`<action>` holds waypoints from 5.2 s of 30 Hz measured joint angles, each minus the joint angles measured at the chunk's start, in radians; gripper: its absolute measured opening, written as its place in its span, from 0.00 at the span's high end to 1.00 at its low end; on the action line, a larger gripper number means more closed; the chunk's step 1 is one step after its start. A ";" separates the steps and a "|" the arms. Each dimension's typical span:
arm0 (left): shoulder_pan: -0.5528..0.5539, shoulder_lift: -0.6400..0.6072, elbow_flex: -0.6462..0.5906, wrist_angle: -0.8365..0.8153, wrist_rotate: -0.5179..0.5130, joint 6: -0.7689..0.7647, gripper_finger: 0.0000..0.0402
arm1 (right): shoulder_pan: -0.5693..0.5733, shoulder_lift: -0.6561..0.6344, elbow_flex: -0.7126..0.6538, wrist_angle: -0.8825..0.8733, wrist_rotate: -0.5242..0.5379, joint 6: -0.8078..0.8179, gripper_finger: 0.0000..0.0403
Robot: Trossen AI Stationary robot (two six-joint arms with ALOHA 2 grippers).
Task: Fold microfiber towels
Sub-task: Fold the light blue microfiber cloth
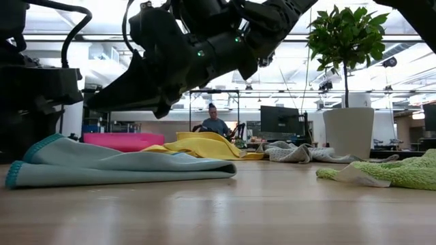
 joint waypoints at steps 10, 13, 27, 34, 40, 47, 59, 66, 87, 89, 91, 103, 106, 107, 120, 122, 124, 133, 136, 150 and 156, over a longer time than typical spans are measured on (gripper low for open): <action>0.001 -0.006 0.020 -0.002 0.003 -0.001 0.98 | 0.000 0.000 0.000 -0.019 0.000 0.001 0.98; 0.003 -0.006 0.046 -0.026 0.002 -0.001 0.99 | 0.000 0.000 0.000 -0.019 0.000 0.002 0.98; 0.073 -0.008 0.109 -0.203 -0.091 -0.001 1.00 | 0.000 0.000 0.000 -0.019 0.000 0.000 0.98; 0.084 -0.008 0.103 -0.191 -0.043 -0.005 1.00 | 0.000 0.000 0.000 -0.019 0.000 0.004 0.98; 0.086 -0.008 0.101 -0.186 -0.029 -0.053 0.96 | 0.000 0.001 0.000 -0.051 0.000 0.019 0.93; 0.095 -0.008 0.102 -0.188 -0.024 -0.080 0.80 | -0.005 0.008 0.000 -0.048 0.166 0.064 0.71; 0.096 -0.007 0.123 -0.132 0.036 -0.083 0.76 | -0.016 0.094 0.016 0.108 0.131 0.144 0.63; 0.097 0.032 0.070 -0.080 0.020 -0.172 0.83 | -0.014 0.101 0.016 0.099 0.129 0.140 0.75; 0.097 0.058 0.071 -0.076 0.016 -0.187 0.92 | -0.009 0.071 0.061 0.055 0.021 0.089 0.98; 0.097 0.058 0.071 -0.076 0.017 -0.185 0.92 | -0.018 0.071 0.061 0.035 0.168 0.044 0.98; 0.097 0.058 0.071 -0.076 0.017 -0.185 0.92 | -0.022 0.088 0.061 0.046 0.231 0.028 0.98; 0.097 0.057 0.071 -0.077 0.019 -0.185 0.92 | 0.041 0.157 0.061 0.115 -0.141 0.015 0.98; 0.097 0.057 0.071 -0.077 0.019 -0.186 0.92 | 0.041 0.149 0.067 0.125 -0.132 -0.009 0.98; 0.097 0.057 0.071 -0.077 0.019 -0.185 0.92 | 0.037 0.146 0.069 0.125 -0.119 -0.004 0.98; 0.097 0.002 0.137 -0.200 0.042 -0.183 0.92 | 0.019 0.025 0.067 -0.185 -0.011 -0.089 0.98; 0.097 -0.016 0.138 -0.197 0.041 -0.202 0.92 | 0.020 0.004 0.064 -0.257 0.012 -0.112 0.98; 0.097 -0.033 0.135 -0.192 0.041 -0.211 0.92 | 0.021 -0.019 0.049 -0.304 0.032 -0.124 0.98; 0.097 -0.050 0.073 -0.063 0.022 -0.213 0.89 | 0.021 -0.096 -0.090 -0.215 0.056 -0.104 0.98; 0.104 -0.050 0.054 -0.037 0.021 -0.237 0.84 | 0.021 -0.099 -0.122 -0.158 0.055 -0.084 0.98; 0.108 -0.062 -0.006 0.096 0.011 -0.236 0.64 | 0.020 -0.098 -0.134 -0.131 0.054 -0.079 0.98; 0.108 -0.062 -0.006 0.130 0.034 -0.210 0.69 | 0.020 -0.098 -0.136 -0.132 0.054 -0.079 0.98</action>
